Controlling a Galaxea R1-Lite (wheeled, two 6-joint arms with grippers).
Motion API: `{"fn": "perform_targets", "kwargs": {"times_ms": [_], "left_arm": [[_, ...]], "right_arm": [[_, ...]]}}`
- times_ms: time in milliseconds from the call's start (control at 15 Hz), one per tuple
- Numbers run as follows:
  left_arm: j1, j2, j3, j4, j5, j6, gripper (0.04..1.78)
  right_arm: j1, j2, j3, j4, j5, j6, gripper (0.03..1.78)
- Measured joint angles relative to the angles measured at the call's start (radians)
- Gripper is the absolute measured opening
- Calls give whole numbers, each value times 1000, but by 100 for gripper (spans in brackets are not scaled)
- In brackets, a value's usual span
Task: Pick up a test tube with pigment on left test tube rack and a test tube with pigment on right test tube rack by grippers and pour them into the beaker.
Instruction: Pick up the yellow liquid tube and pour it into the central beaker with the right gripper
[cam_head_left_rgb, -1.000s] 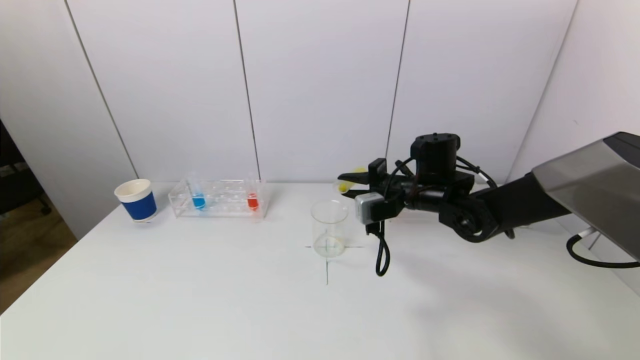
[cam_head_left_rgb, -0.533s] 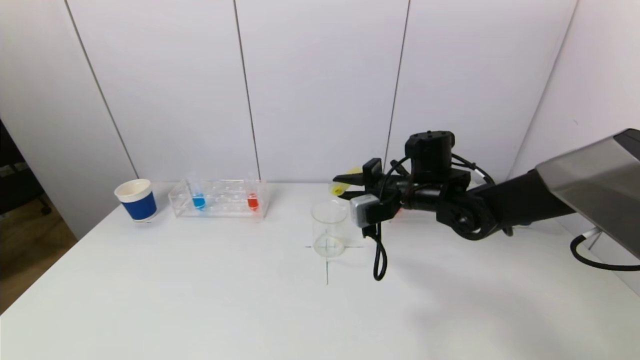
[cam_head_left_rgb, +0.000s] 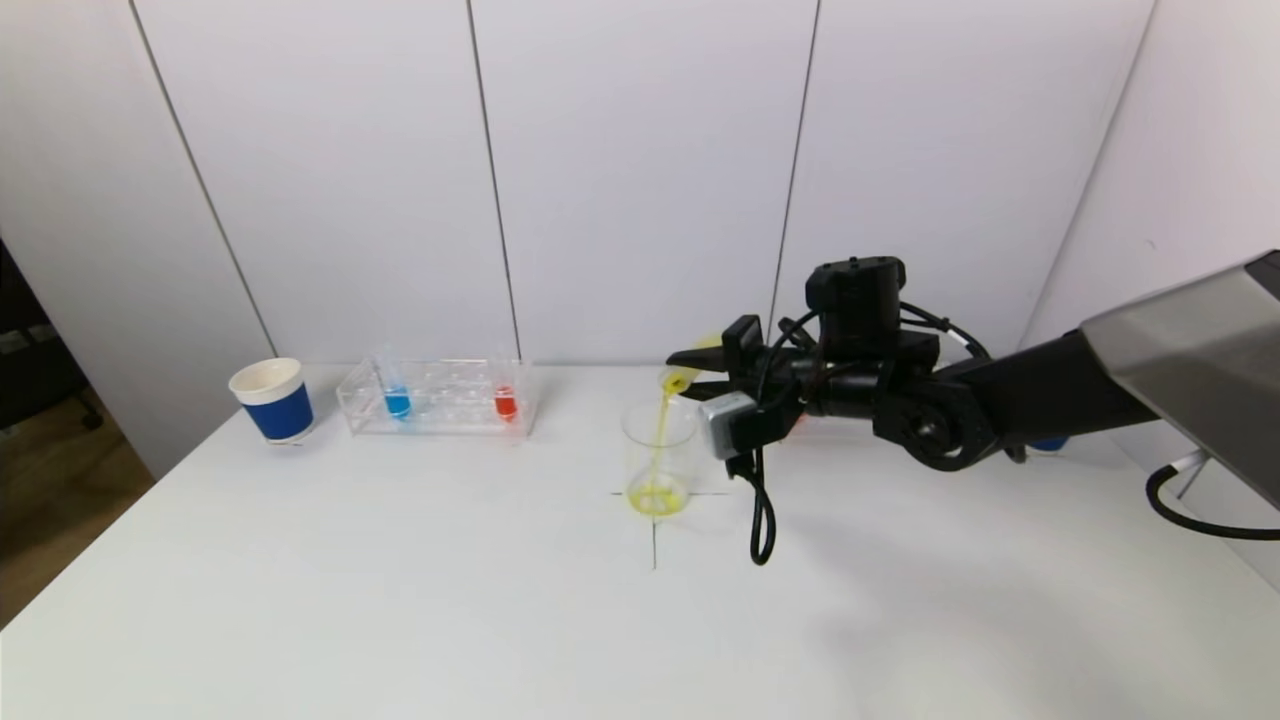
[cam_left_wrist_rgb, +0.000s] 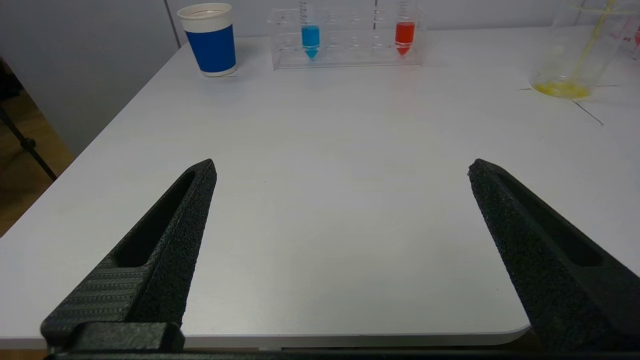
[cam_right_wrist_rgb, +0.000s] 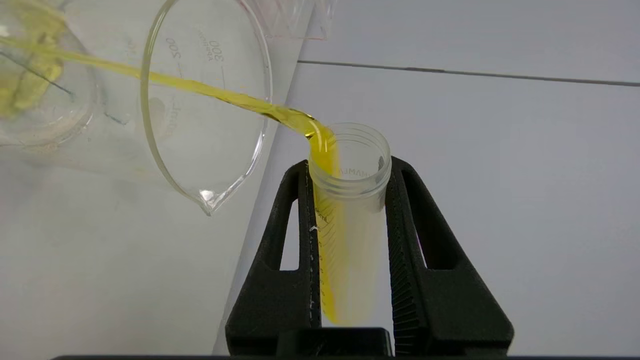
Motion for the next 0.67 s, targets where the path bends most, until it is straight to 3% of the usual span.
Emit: {"fn": "perform_targets", "kwargs": {"times_ms": [667], "left_arm": [[0,0,0,0,0,0,176]], "right_arm": [[-1,1,-37,101,-18,-95,45]]}}
